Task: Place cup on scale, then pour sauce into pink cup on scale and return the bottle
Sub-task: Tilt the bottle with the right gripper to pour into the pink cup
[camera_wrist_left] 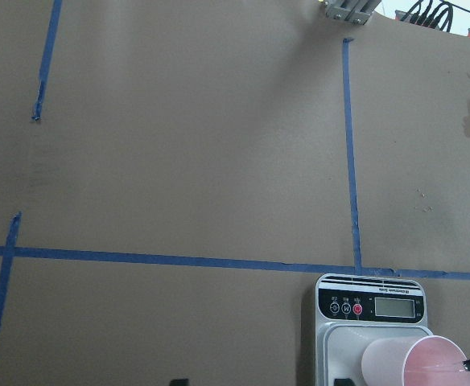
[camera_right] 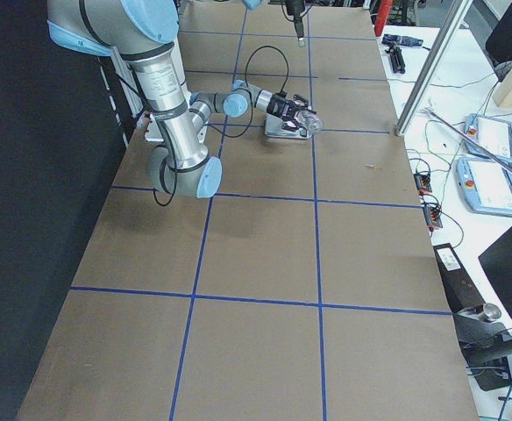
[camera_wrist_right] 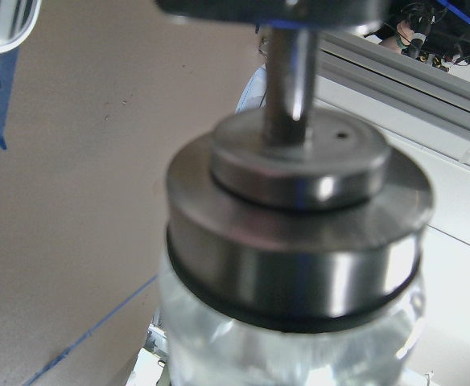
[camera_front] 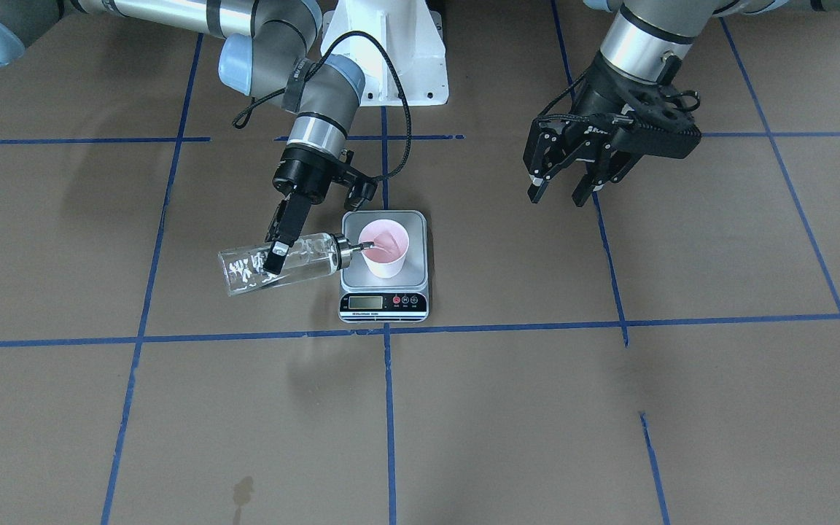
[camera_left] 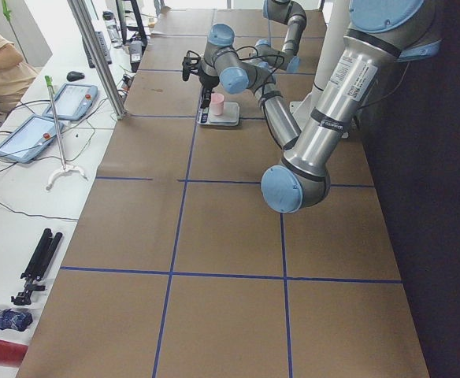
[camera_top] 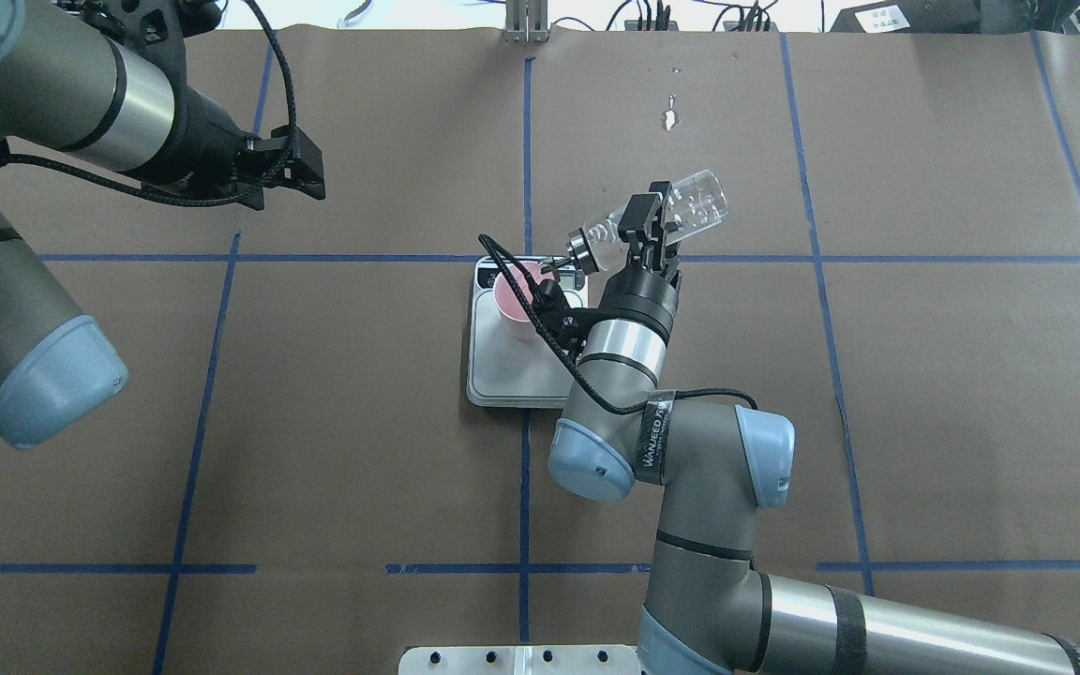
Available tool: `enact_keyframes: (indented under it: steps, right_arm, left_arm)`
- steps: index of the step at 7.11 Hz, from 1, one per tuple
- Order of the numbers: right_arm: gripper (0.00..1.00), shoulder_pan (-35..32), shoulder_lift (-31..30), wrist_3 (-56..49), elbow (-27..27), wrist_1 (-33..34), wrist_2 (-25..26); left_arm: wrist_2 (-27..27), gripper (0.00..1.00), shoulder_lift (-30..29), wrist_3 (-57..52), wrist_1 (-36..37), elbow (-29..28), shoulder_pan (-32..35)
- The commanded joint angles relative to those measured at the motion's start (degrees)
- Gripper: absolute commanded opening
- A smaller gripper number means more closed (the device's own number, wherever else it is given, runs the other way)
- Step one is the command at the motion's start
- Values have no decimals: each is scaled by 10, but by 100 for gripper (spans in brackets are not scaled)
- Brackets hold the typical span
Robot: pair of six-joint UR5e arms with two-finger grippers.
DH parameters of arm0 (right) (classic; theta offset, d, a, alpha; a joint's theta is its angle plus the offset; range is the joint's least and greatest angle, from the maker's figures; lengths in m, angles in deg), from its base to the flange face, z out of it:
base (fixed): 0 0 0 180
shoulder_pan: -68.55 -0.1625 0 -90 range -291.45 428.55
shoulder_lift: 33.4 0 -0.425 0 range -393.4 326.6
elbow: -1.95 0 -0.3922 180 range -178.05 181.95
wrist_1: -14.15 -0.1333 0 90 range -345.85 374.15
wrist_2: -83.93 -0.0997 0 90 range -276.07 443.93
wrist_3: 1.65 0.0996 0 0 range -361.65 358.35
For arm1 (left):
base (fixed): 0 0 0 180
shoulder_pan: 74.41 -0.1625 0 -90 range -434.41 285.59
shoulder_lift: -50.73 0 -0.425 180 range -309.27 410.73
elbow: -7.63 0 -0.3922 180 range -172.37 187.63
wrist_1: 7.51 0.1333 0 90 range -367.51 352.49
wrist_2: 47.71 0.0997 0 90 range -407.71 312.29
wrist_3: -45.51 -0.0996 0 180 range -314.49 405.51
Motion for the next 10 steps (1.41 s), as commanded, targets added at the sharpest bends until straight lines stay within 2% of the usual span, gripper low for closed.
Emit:
enact_keyframes:
  steps: [1, 3, 4, 6, 7, 10]
  right_arm:
    - [0, -1, 0, -4, 1, 0, 4]
    - [0, -1, 1, 26, 8, -7, 2]
    - [0, 0, -1, 101, 7, -7, 0]
    - [0, 2, -6, 125, 25, -7, -6]
    - [0, 3, -24, 180, 28, -7, -12]
    - [0, 8, -29, 270, 40, -7, -49]
  left_arm:
    - [1, 67, 1, 0, 0, -1, -1]
    - [1, 67, 1, 0, 0, -1, -1]
    - [1, 67, 1, -1, 0, -2, -1]
    - [1, 67, 8, -1, -1, -1, -2]
    - [1, 67, 8, 0, -1, 1, -2]
    - [2, 67, 8, 0, -1, 3, -2]
